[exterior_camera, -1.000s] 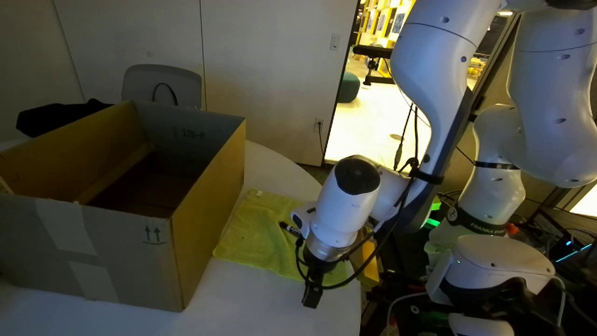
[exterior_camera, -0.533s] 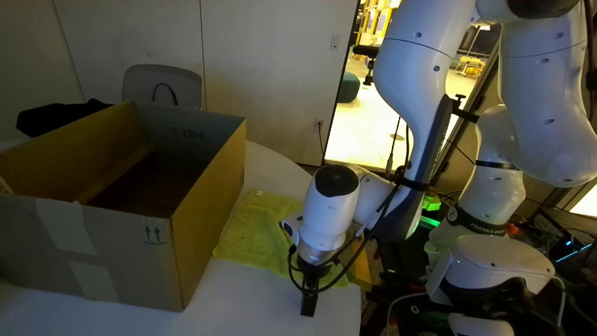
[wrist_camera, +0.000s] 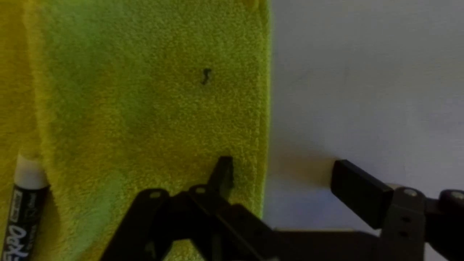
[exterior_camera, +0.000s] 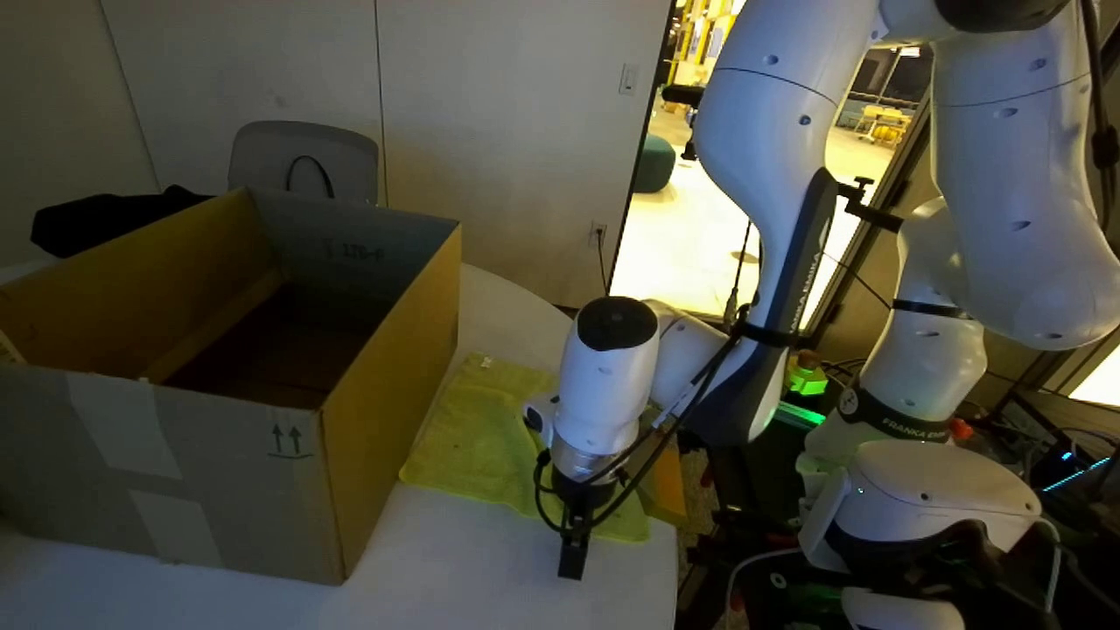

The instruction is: Place the marker on the towel, fold the towel then place the towel in the box

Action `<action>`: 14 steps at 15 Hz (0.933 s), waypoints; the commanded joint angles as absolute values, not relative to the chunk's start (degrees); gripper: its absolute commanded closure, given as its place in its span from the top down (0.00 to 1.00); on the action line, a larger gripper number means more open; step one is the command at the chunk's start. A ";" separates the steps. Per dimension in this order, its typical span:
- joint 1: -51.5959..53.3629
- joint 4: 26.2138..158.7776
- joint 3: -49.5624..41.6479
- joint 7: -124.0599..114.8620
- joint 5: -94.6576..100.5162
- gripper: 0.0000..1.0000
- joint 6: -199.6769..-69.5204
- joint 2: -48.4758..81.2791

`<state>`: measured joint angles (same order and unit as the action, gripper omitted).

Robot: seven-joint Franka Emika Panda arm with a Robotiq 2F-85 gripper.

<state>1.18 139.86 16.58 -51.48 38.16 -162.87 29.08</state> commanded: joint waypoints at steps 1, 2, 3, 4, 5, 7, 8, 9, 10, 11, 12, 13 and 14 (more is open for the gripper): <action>-3.05 140.57 19.02 -47.31 35.39 0.41 -162.11 29.73; -3.64 140.79 19.23 -47.05 35.09 0.34 -161.98 29.68; -4.16 141.02 19.35 -46.98 34.88 0.27 -161.66 29.52; -4.87 141.36 19.66 -46.74 34.68 0.19 -161.50 29.38; -5.22 141.60 19.68 -46.84 34.74 0.13 -161.26 29.18; -5.63 142.26 19.63 -47.50 35.05 0.09 -160.68 28.43; -5.70 142.67 19.62 -47.87 35.17 0.06 -160.45 27.89; -5.57 143.07 19.47 -48.41 35.32 0.09 -160.09 27.32; -5.37 143.48 19.31 -49.00 35.46 0.11 -159.79 26.59; -5.14 144.24 19.21 -49.77 35.57 0.12 -159.49 25.25; -4.82 145.20 18.99 -50.79 35.78 0.12 -159.36 23.58; -4.55 146.78 18.73 -52.31 36.06 0.12 -159.52 21.01; -4.51 148.30 18.60 -53.67 36.21 0.11 -159.68 18.56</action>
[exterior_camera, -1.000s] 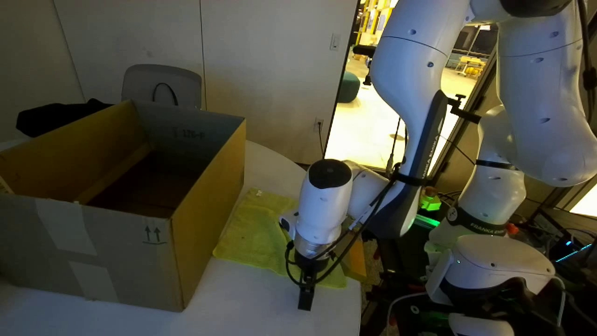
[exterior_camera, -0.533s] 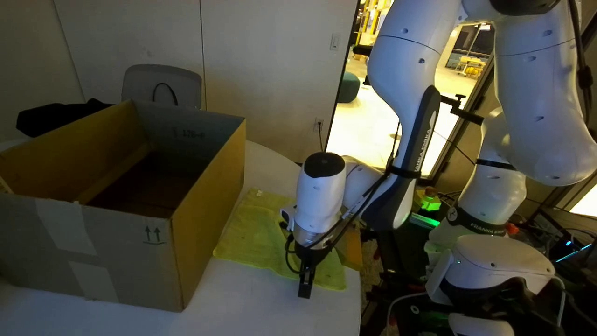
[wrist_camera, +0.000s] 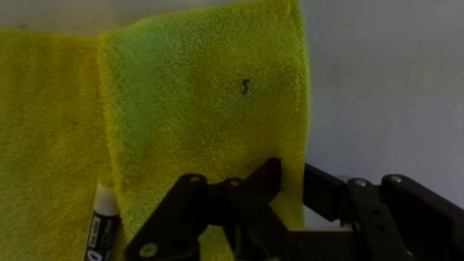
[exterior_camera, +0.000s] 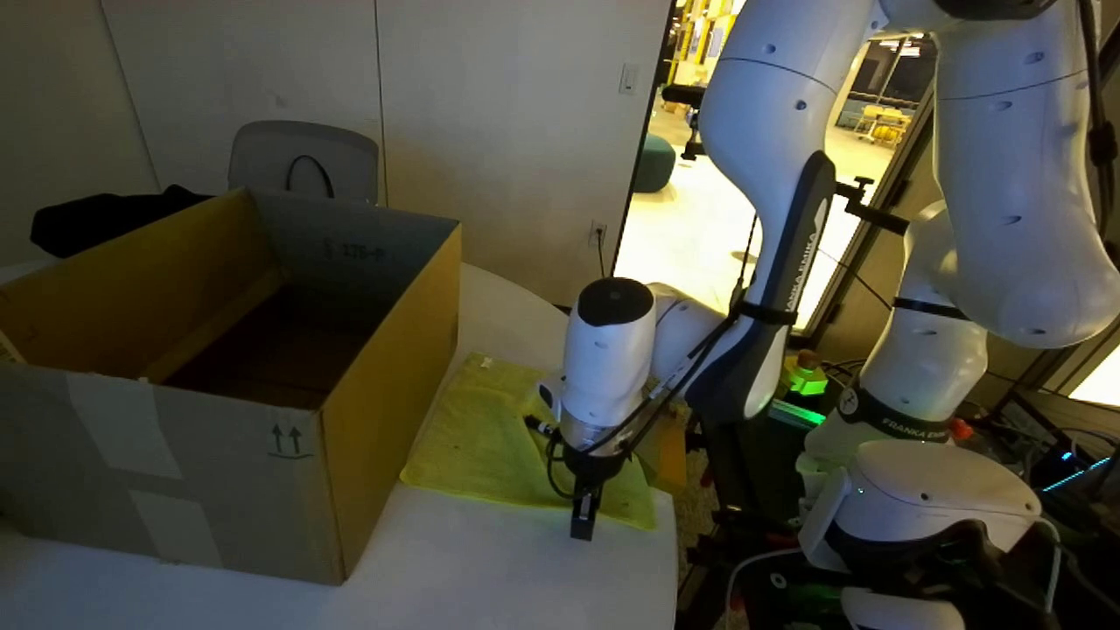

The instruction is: Place the marker on the towel, fold the towel then place the towel in the box

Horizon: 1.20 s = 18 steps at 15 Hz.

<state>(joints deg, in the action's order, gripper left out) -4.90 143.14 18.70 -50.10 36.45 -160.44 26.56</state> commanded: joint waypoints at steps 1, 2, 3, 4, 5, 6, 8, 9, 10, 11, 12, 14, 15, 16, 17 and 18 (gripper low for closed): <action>-4.26 150.46 18.24 -55.74 36.67 0.12 -160.10 15.18; -4.37 152.22 18.21 -57.19 36.75 0.10 -160.09 12.22; -4.22 153.84 17.98 -60.13 37.77 0.11 -160.05 9.27; -4.36 155.17 17.85 -61.89 37.83 0.11 -159.35 6.49; -4.50 156.80 17.68 -63.48 37.55 0.11 -158.60 3.50; -4.65 158.14 17.17 -65.52 37.45 0.11 -157.56 0.96; -5.74 160.04 16.09 -68.50 37.15 0.11 -155.09 -2.38; -6.41 161.06 15.32 -69.61 36.67 0.11 -154.20 -3.67; -7.09 157.63 14.46 -71.86 37.96 0.11 -152.01 -1.07; -7.70 158.26 13.60 -72.81 37.22 0.11 -151.16 -1.77; -8.24 158.22 12.87 -74.92 37.57 0.11 -150.08 -1.92; -9.48 157.99 11.42 -78.94 37.89 0.11 -148.87 -0.86; -10.01 158.01 10.84 -81.45 38.23 0.11 -148.43 -0.37; -10.33 158.02 10.42 -84.46 38.75 0.11 -148.02 0.23; -6.89 158.04 6.24 -87.07 38.90 0.11 -147.16 0.80; -6.88 158.09 5.13 -89.22 38.66 0.11 -146.99 1.85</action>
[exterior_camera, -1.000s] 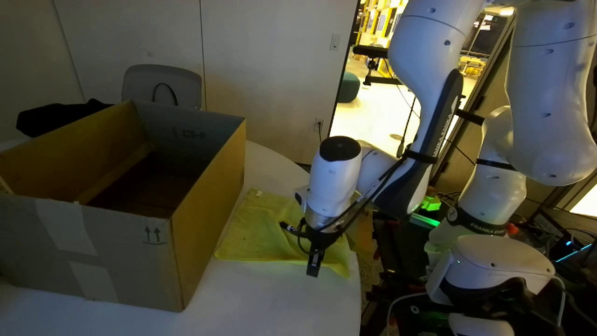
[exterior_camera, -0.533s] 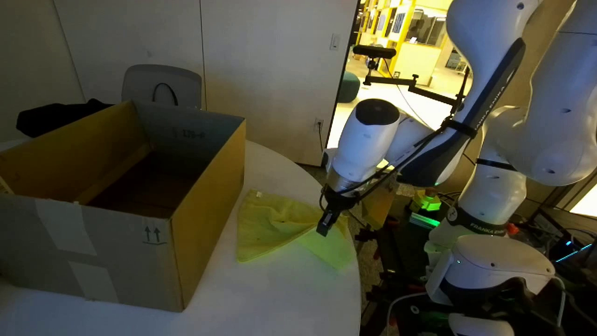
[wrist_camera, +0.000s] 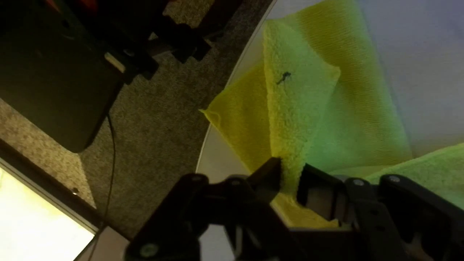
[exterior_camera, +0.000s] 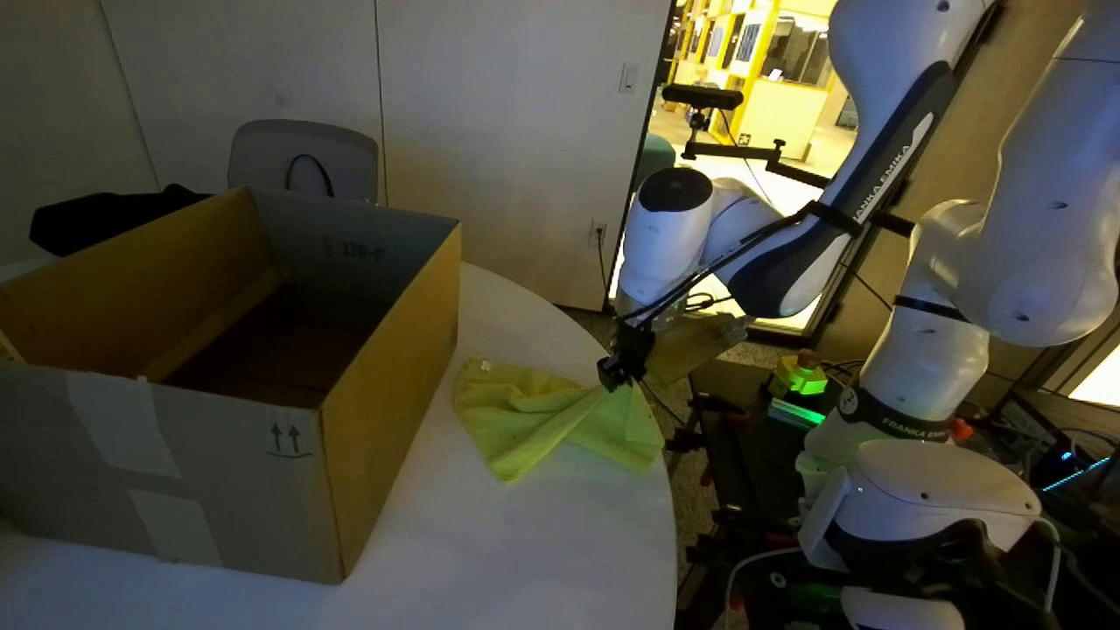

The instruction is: Place the marker on the towel, fold the towel then place the towel in the box

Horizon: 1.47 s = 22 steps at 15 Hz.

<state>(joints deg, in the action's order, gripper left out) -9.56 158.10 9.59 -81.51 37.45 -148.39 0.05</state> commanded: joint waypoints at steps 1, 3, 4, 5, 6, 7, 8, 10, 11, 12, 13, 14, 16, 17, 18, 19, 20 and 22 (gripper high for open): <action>-6.39 158.12 3.81 -91.20 38.31 0.11 -147.25 2.82; -5.26 158.18 1.74 -92.02 37.51 0.36 -148.84 4.56; -4.58 158.16 1.03 -92.77 37.45 0.37 -149.21 5.17; -3.89 158.14 0.38 -93.61 37.49 0.40 -149.48 5.53; -3.15 158.13 -0.08 -94.32 37.52 0.47 -149.83 5.77; -2.29 158.08 -0.39 -95.48 37.57 0.56 -150.12 5.73; -1.55 158.07 -0.59 -96.06 37.64 0.63 -150.57 5.64; 0.07 157.99 -0.41 -96.94 38.37 0.78 -152.42 5.19; 0.81 157.92 -0.23 -96.83 38.73 0.87 -153.59 5.13; 1.56 157.83 -0.18 -96.91 39.21 0.93 -154.77 5.18; 0.60 157.79 1.37 -97.28 40.51 0.99 -155.96 5.29; 1.02 157.76 1.46 -96.67 41.51 1.00 -157.84 5.59; 1.44 157.76 1.62 -95.99 44.52 1.00 -160.20 5.89; 1.59 157.77 1.54 -95.91 46.19 1.00 -160.67 5.97; 1.54 157.79 1.35 -95.42 47.62 1.00 -161.25 6.14; 1.35 157.54 1.04 -95.22 49.14 1.00 -161.79 6.66; 1.12 157.25 0.75 -95.29 50.67 1.00 -162.21 7.02; 0.66 156.25 -0.06 -95.05 53.60 1.00 -163.41 8.39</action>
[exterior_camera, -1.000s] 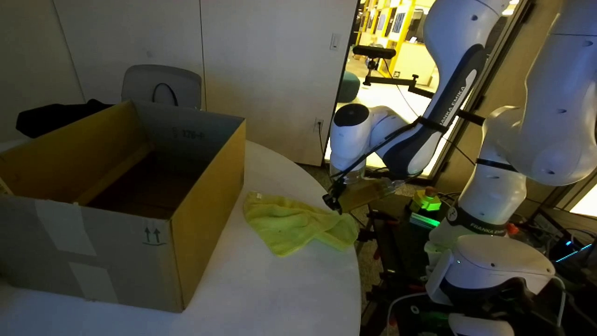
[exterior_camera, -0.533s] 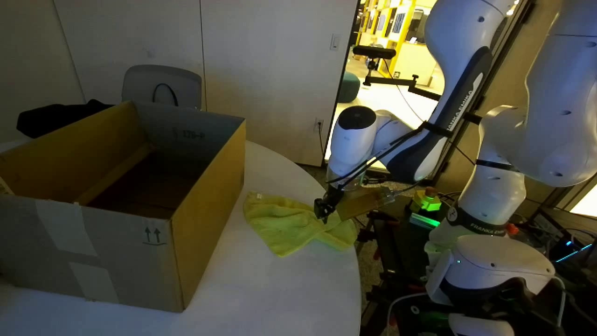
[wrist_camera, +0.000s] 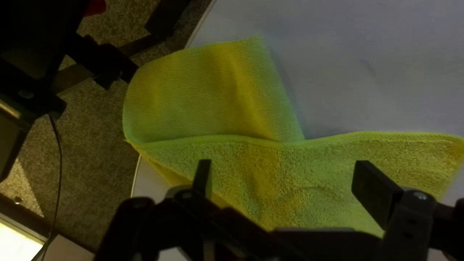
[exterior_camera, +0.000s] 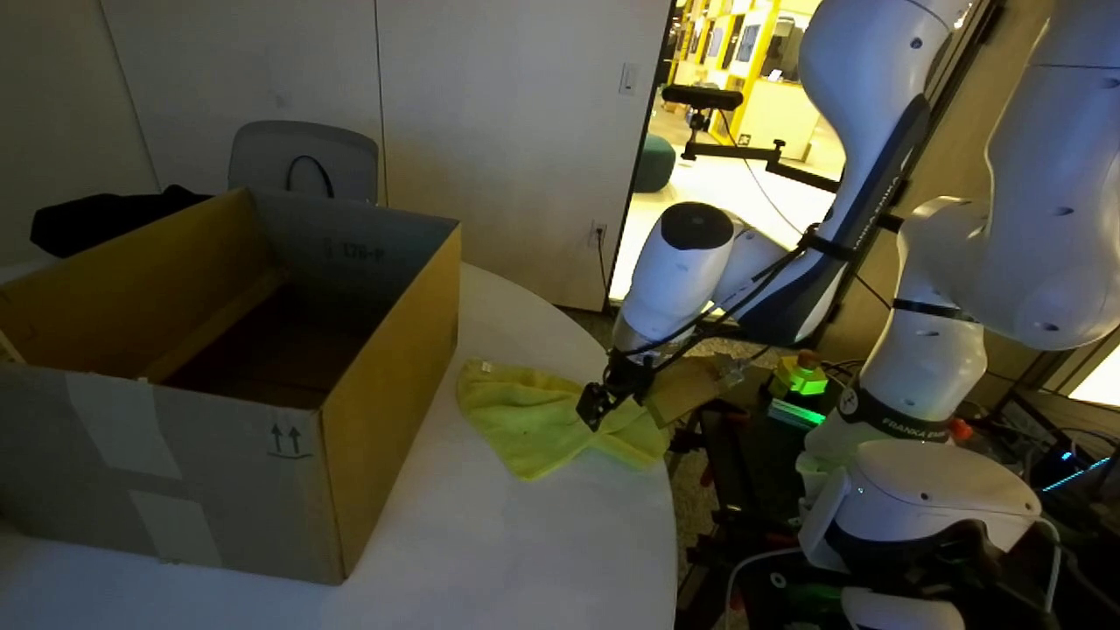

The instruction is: Place the marker on the towel, fold the towel then place the towel in the box

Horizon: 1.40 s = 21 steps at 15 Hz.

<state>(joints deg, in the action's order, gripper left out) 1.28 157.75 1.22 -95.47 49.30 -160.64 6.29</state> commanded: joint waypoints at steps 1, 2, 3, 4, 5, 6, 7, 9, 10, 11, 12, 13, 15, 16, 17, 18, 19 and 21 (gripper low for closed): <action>0.47 155.72 -0.45 -94.90 55.04 1.00 -164.27 9.17; 0.25 154.87 -0.86 -94.55 56.31 1.00 -165.01 10.31; 0.15 154.04 -1.26 -94.64 57.74 1.00 -165.74 11.35; 0.00 152.91 -1.68 -94.55 58.98 1.00 -166.48 12.81; -0.23 151.82 -2.10 -94.17 59.84 1.00 -167.36 14.37; -0.35 150.67 -2.52 -94.14 60.74 1.00 -167.80 15.87; -0.69 149.47 -3.02 -93.84 61.10 1.00 -168.37 17.54; -1.21 147.11 -4.11 -93.77 62.01 1.00 -168.87 20.60; -1.57 145.99 -4.55 -93.33 62.05 1.00 -168.99 22.12; -1.96 144.93 -5.05 -92.92 62.05 1.00 -169.28 23.62; -2.45 143.97 -5.53 -92.34 62.04 1.00 -169.71 25.01; -2.86 143.02 -6.04 -91.70 61.91 1.00 -169.56 26.29; -3.98 141.47 -6.62 -90.45 61.53 1.00 -170.63 28.97; -4.63 140.82 -6.64 -89.68 61.19 1.00 -171.23 30.29; -5.56 140.30 -6.34 -88.55 60.78 1.00 -172.27 31.62; -6.48 139.89 -5.87 -87.55 60.13 1.00 -172.58 32.83; -7.45 139.78 -5.33 -86.37 59.63 1.00 -172.84 33.63; -9.10 139.78 -4.18 -84.14 59.07 0.89 -173.07 34.52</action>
<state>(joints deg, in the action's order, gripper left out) -6.19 141.53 -5.79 -88.11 60.26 -171.13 30.53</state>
